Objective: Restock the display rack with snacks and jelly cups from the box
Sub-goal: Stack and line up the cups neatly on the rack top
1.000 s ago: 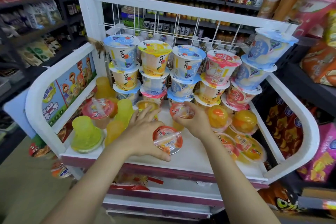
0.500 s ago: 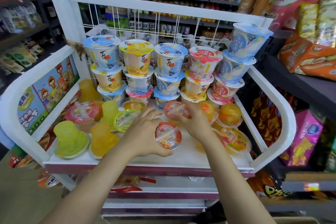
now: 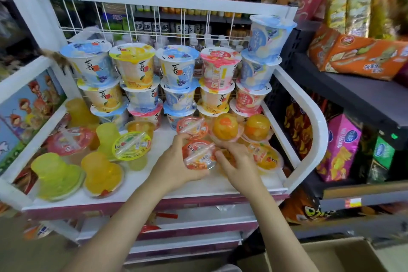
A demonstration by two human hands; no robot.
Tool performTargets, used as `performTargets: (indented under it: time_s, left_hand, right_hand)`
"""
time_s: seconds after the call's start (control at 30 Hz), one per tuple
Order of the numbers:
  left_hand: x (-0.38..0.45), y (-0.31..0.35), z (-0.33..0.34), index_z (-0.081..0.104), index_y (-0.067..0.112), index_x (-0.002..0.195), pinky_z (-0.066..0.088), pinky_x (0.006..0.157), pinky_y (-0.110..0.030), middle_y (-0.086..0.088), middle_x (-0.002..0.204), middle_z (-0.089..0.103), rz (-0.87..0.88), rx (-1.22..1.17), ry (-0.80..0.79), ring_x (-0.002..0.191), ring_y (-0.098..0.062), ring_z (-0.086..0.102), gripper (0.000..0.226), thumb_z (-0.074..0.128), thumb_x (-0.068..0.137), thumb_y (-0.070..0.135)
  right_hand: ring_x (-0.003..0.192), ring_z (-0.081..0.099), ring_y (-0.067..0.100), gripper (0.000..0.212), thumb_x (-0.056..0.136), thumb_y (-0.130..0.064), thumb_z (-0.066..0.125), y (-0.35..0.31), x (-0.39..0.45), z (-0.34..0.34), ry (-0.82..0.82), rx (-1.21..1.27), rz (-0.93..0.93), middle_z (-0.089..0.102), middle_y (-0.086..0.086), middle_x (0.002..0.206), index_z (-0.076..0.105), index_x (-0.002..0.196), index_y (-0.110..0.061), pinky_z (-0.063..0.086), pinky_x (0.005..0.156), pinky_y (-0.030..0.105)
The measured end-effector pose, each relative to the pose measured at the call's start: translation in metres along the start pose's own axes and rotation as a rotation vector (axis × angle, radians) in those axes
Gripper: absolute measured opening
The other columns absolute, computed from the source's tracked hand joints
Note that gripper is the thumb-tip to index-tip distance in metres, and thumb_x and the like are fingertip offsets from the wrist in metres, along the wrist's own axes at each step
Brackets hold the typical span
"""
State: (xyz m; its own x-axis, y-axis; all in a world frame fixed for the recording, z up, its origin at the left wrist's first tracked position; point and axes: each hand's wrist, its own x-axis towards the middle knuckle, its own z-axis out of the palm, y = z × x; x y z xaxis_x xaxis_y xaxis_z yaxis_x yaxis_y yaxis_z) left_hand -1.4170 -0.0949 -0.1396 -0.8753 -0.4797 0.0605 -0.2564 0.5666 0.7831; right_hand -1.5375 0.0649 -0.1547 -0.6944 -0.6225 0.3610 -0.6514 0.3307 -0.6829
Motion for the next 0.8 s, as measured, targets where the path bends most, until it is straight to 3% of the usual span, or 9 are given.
performTargets:
  time_s: [0.1, 0.23, 0.43, 0.53, 0.6, 0.7, 0.8]
  left_hand:
    - [-0.002, -0.003, 0.001, 0.039, 0.035, 0.128, 0.042, 0.076, -0.005, 0.025, 0.113, 0.053, -0.016, -0.081, 0.011, 0.099, 0.009, 0.056, 0.091, 0.094, 0.057, 0.041]
    - [-0.002, -0.005, -0.005, 0.041, 0.039, 0.124, 0.046, 0.08, -0.013, 0.029, 0.112, 0.052, -0.039, -0.074, -0.026, 0.099, 0.005, 0.058, 0.09, 0.094, 0.052, 0.046]
    - [-0.004, -0.011, -0.012, 0.044, 0.033, 0.135, 0.053, 0.091, -0.026, 0.016, 0.123, 0.058, -0.039, -0.118, -0.091, 0.104, -0.003, 0.063, 0.096, 0.092, 0.052, 0.047]
    - [-0.01, 0.0, -0.024, 0.039, 0.04, 0.134, 0.047, 0.092, -0.021, 0.027, 0.122, 0.046, 0.026, -0.031, -0.107, 0.11, 0.004, 0.052, 0.093, 0.092, 0.059, 0.046]
    - [-0.016, 0.001, -0.041, 0.043, 0.04, 0.136, 0.047, 0.088, -0.02, 0.025, 0.121, 0.045, 0.073, 0.009, 0.003, 0.11, 0.004, 0.051, 0.083, 0.088, 0.066, 0.048]
    - [-0.029, -0.017, -0.075, 0.062, 0.029, 0.122, 0.045, 0.091, -0.019, 0.016, 0.124, 0.054, 0.146, 0.055, 0.287, 0.111, -0.006, 0.056, 0.051, 0.075, 0.077, 0.049]
    - [-0.041, -0.055, -0.104, 0.067, 0.017, 0.122, 0.037, 0.101, -0.027, 0.0, 0.13, 0.058, 0.062, 0.261, 0.442, 0.122, -0.021, 0.053, 0.058, 0.054, 0.084, 0.058]
  right_hand:
    - [0.103, 0.056, 0.012, 0.046, 0.097, -0.057, 0.043, -0.004, -0.003, 0.009, -0.037, -0.069, -0.028, 0.066, -0.011, 0.109, 0.06, 0.13, -0.029, 0.042, 0.095, 0.041]
    - [0.116, 0.054, 0.018, 0.058, 0.097, -0.066, 0.029, -0.008, -0.002, 0.02, -0.069, -0.184, 0.0, 0.063, -0.007, 0.119, 0.055, 0.133, -0.028, 0.037, 0.101, 0.044]
    - [0.121, 0.05, 0.013, 0.065, 0.093, -0.066, 0.035, -0.014, -0.002, 0.013, -0.082, -0.087, 0.004, 0.062, -0.006, 0.126, 0.053, 0.139, -0.024, 0.032, 0.103, 0.031]
    - [0.124, 0.047, 0.009, 0.063, 0.093, -0.063, 0.042, -0.026, 0.003, 0.006, -0.071, 0.016, 0.005, 0.057, -0.005, 0.133, 0.05, 0.139, -0.021, 0.035, 0.103, 0.028]
    - [0.124, 0.048, 0.011, 0.054, 0.096, -0.053, 0.052, -0.04, 0.01, 0.007, -0.062, 0.059, -0.026, 0.057, -0.003, 0.132, 0.051, 0.138, -0.019, 0.04, 0.102, 0.03]
    - [0.115, 0.054, 0.01, 0.043, 0.095, -0.04, 0.062, -0.068, 0.021, 0.025, -0.066, 0.119, -0.087, 0.059, -0.004, 0.126, 0.055, 0.133, -0.019, 0.043, 0.095, 0.02]
    - [0.1, 0.053, 0.002, 0.043, 0.093, -0.035, 0.066, -0.102, 0.029, 0.054, -0.161, 0.124, -0.188, 0.058, -0.005, 0.125, 0.056, 0.131, -0.018, 0.04, 0.09, 0.015]
